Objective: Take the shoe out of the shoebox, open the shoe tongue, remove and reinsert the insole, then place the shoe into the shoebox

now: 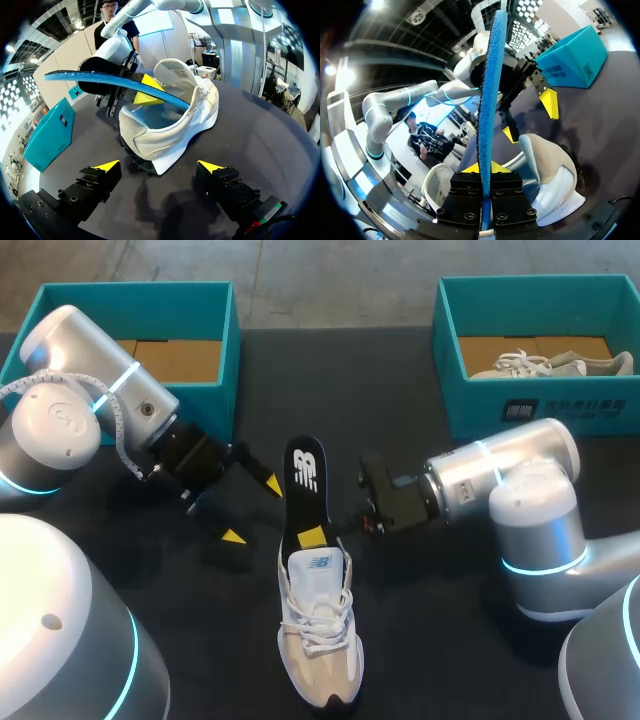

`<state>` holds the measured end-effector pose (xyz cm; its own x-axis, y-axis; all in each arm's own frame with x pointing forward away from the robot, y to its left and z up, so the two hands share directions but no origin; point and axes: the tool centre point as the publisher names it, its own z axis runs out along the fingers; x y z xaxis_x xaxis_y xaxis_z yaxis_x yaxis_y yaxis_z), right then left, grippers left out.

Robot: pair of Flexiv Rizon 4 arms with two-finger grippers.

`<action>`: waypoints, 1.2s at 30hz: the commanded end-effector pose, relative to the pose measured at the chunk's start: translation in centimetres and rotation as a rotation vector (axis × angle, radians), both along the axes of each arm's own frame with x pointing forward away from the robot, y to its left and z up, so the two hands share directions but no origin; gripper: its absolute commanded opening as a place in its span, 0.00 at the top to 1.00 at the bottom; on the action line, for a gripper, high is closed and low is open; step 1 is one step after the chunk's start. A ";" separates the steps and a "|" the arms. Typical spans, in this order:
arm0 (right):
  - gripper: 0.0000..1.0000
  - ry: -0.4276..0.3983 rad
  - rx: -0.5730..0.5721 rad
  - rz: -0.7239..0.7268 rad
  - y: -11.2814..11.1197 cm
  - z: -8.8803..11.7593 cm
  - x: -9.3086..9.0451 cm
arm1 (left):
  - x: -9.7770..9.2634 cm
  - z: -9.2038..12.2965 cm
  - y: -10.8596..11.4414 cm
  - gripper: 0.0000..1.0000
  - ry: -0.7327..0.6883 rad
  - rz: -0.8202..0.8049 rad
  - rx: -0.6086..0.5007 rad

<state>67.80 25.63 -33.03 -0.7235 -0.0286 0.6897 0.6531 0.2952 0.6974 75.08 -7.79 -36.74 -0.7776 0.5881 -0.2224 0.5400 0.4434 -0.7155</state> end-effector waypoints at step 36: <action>0.69 -0.001 -0.013 0.020 0.6 0.8 0.3 | 0.0 0.0 -0.1 0.00 -0.001 -0.001 0.005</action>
<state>67.73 25.98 -32.59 -0.7233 -0.0342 0.6897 0.6492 0.3066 0.6961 75.08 -7.79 -36.74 -0.7776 0.5881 -0.2224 0.5400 0.4434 -0.7155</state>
